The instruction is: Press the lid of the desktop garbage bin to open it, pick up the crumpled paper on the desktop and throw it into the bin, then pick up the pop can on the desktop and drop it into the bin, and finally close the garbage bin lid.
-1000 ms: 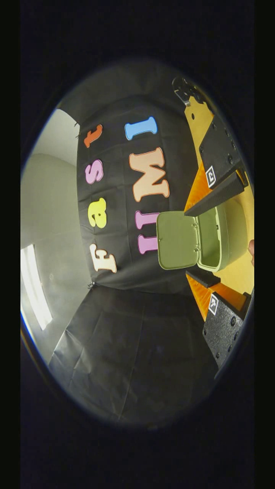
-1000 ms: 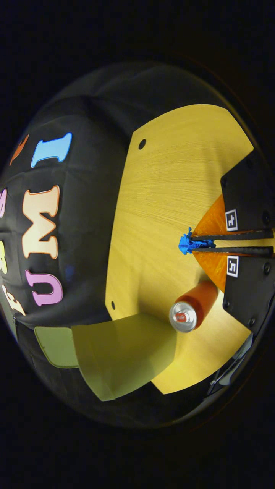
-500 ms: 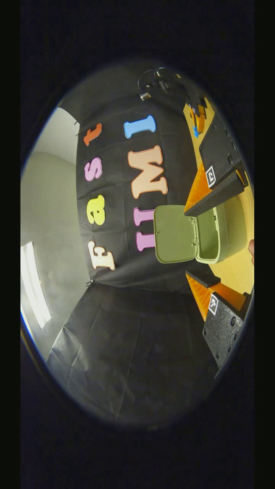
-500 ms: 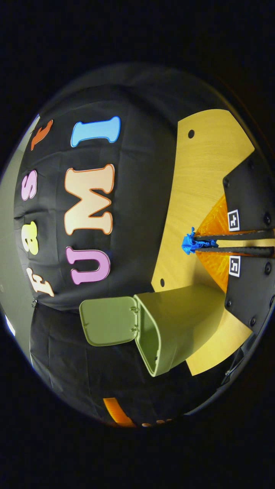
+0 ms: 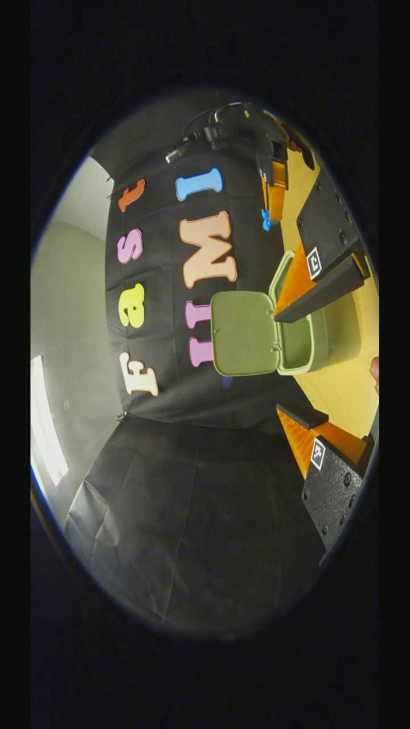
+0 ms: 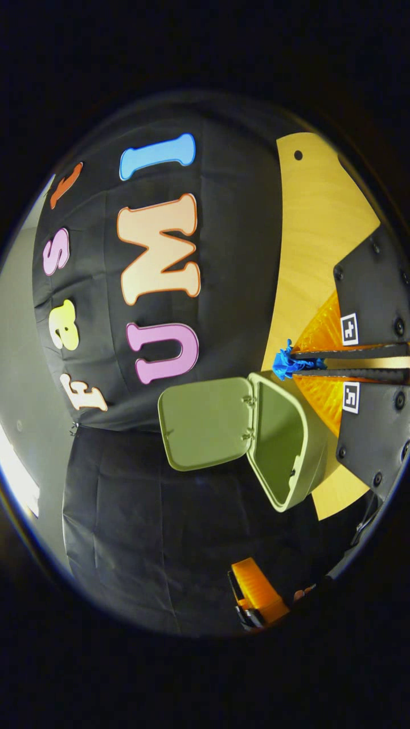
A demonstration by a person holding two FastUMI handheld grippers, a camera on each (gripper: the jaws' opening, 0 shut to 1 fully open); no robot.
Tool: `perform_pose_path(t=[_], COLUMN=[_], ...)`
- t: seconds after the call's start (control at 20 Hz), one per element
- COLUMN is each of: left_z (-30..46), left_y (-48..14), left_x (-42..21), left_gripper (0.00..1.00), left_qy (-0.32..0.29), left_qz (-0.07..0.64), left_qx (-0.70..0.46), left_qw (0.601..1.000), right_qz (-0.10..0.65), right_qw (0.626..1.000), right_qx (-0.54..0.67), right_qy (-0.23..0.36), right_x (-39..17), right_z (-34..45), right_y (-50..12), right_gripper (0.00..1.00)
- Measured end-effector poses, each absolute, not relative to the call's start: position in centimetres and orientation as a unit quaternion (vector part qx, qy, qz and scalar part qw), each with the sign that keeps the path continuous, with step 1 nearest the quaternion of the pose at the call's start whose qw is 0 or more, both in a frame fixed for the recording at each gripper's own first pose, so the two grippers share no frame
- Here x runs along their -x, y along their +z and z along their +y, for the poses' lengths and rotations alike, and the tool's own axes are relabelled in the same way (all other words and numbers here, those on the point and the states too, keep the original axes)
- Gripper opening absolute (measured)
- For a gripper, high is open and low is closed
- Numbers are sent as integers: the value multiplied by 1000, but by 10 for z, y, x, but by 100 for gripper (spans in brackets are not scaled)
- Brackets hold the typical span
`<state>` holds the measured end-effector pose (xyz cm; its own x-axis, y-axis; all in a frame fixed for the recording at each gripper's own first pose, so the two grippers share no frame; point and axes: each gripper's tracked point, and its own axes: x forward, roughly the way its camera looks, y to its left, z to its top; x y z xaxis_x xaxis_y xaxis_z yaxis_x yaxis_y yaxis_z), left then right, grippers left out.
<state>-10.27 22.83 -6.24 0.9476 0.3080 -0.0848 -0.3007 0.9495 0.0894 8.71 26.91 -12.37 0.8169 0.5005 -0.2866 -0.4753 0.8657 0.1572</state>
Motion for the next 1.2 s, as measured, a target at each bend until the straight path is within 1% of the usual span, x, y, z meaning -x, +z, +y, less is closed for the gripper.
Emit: perform_pose_path(t=[0.15,0.4,0.45,0.5,0.55,0.75,0.8,0.9,0.95,1.05,1.1,1.15,1.2], left_z=[240,253,254,254,253,241,235,219,210,189,178,165,152], left_y=[-70,-83,-83,-83,-83,-88,-88,-86,-84,-83,-82,-81,-80], left_x=[105,109,109,109,108,102,99,91,86,76,71,66,63], left_gripper=[85,85,86,85,86,85,85,85,86,85,92,86,86], left_qy=[155,152,151,150,148,137,132,117,108,89,80,68,58], left_qz=[58,72,72,71,71,74,74,71,68,66,67,68,67], left_qx=[-38,-38,-36,-34,-32,-26,-25,-21,-19,-17,-18,-20,-24], left_qw=[985,985,985,986,986,987,988,990,992,994,994,995,996], right_qz=[150,136,139,144,150,145,140,126,118,105,98,91,88], right_qw=[947,939,939,940,938,944,947,954,957,964,967,971,974], right_qx=[-34,24,26,27,26,19,18,19,17,16,17,21,26], right_qy=[283,314,313,310,313,296,290,272,264,244,234,222,209], right_x=[-87,-88,-87,-90,-89,-91,-92,-93,-93,-92,-92,-92,-91], right_z=[306,364,371,377,380,366,358,335,321,290,273,255,236], right_y=[-117,-115,-117,-125,-128,-121,-121,-110,-104,-93,-88,-83,-80], right_gripper=[8,8,14,17,29,99,100,96,100,98,98,100,98])
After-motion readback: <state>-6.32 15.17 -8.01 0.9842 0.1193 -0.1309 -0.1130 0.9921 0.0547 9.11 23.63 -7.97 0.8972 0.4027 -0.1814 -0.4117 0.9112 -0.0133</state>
